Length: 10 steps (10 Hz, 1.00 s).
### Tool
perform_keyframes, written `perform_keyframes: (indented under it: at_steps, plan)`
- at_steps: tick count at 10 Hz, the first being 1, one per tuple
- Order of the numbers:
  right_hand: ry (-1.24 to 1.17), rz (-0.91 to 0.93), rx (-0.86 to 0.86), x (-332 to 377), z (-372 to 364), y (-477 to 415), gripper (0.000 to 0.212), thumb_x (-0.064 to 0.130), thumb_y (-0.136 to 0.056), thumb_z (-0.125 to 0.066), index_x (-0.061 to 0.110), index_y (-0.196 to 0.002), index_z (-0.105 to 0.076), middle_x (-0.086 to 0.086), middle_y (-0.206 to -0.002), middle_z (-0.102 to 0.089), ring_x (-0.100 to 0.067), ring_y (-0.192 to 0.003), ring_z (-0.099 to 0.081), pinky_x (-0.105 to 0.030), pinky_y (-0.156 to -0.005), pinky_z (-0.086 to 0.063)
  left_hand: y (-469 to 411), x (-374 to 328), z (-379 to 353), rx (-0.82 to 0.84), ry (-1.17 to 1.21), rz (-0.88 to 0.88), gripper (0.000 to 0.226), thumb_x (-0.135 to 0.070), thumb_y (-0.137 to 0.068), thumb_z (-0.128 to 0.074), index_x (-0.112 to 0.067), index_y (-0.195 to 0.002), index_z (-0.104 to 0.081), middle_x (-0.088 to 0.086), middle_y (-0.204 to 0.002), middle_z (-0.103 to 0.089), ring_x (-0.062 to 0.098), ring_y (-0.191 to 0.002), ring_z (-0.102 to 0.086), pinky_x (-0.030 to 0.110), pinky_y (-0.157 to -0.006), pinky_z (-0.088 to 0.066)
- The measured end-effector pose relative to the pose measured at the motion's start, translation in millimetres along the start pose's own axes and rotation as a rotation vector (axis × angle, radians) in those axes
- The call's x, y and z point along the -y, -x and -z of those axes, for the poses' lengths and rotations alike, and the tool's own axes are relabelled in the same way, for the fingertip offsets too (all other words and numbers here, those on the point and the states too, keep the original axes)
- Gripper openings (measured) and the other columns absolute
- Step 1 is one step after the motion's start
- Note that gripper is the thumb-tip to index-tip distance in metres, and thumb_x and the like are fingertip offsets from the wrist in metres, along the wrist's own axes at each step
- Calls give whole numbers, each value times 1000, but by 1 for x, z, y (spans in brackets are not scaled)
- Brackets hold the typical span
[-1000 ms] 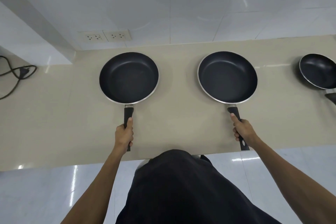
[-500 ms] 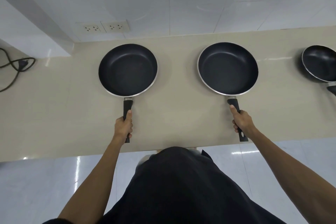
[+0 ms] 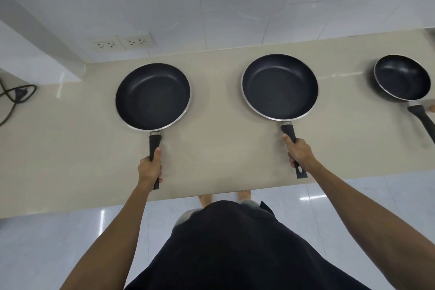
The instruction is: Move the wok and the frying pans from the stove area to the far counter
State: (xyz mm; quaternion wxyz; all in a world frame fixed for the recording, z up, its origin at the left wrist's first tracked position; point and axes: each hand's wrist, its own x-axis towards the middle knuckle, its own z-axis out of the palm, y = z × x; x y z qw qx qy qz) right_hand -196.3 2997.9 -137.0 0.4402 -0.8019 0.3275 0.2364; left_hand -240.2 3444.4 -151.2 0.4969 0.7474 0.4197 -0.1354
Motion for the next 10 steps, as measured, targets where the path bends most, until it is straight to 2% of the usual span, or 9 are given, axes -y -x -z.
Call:
perform_keyframes:
  at_steps: [2, 3, 4, 5, 6, 7, 8, 9, 10]
  plan:
    - [2, -3, 23, -3, 6, 0, 53, 55, -102, -48, 5, -85, -55, -12, -67, -55, -22, -50, -52, -31, -46, -51, 3, -2, -1, -5, -23, 15, 50, -56, -95, -57, -6, -85, -55, 11, -69, -55, 25, -49, -51, 35, -51, -50]
    - [25, 12, 51, -5, 10, -3, 52, 52, -103, -49, 2, -90, -58, -13, -67, -58, -23, -50, -54, -31, -44, -52, 5, -6, 1, -94, -49, -18, 51, -51, -92, -65, -1, -103, -58, 14, -74, -62, 27, -50, -58, 36, -56, -55]
    - [98, 60, 108, -7, 16, -7, 46, 43, -102, -55, -3, -106, -58, -15, -72, -64, -25, -51, -58, -36, -51, -58, 6, -10, 1, -150, -100, -39, 55, -41, -90, -70, -2, -126, -54, 22, -97, -70, 35, -77, -68, 44, -77, -58]
    - [250, 122, 140, -9, 25, -8, 48, 44, -99, -59, 0, -118, -52, -19, -96, -69, -30, -75, -67, -44, -74, -59, 13, -9, -3, -176, -210, -56, 58, -31, -91, -70, -4, -137, -47, 25, -122, -64, 42, -109, -62, 49, -94, -52]
    - [370, 192, 177, -11, 34, -4, 56, 52, -96, -62, 3, -120, -48, -17, -109, -64, -32, -94, -62, -37, -75, -48, 24, -4, -9, -209, -218, -68, 60, -26, -90, -72, -4, -139, -46, 24, -128, -62, 38, -108, -60, 44, -91, -50]
    - [400, 222, 210, -12, 41, 3, 59, 59, -94, -62, 6, -117, -45, -14, -105, -62, -33, -92, -65, -37, -67, -52, 40, -1, -16, -254, -224, -79, 63, -27, -90, -72, -2, -141, -45, 25, -130, -60, 40, -110, -59, 46, -91, -50]
    - [326, 214, 238, -16, 50, 6, 60, 60, -96, -56, 9, -124, -44, -16, -109, -64, -33, -88, -69, -42, -60, -62, 50, -1, -20, -325, -343, -173, 68, -30, -90, -72, 2, -142, -43, 31, -136, -52, 49, -125, -49, 55, -104, -42]
    - [328, 225, 203, -23, 63, 10, 68, 64, -100, -44, 8, -137, -44, -21, -130, -61, -36, -103, -65, -45, -83, -59, 69, -9, -20, -374, -441, -299, 71, -31, -90, -72, 4, -143, -41, 33, -140, -46, 52, -127, -45, 59, -103, -39]
    - [336, 225, 140, -26, 82, 13, 72, 64, -102, -35, 5, -142, -46, -24, -147, -53, -39, -128, -54, -44, -103, -41, 79, -22, -16, -382, -499, -396, 74, -33, -89, -73, 6, -144, -41, 33, -143, -44, 53, -128, -44, 61, -103, -39]
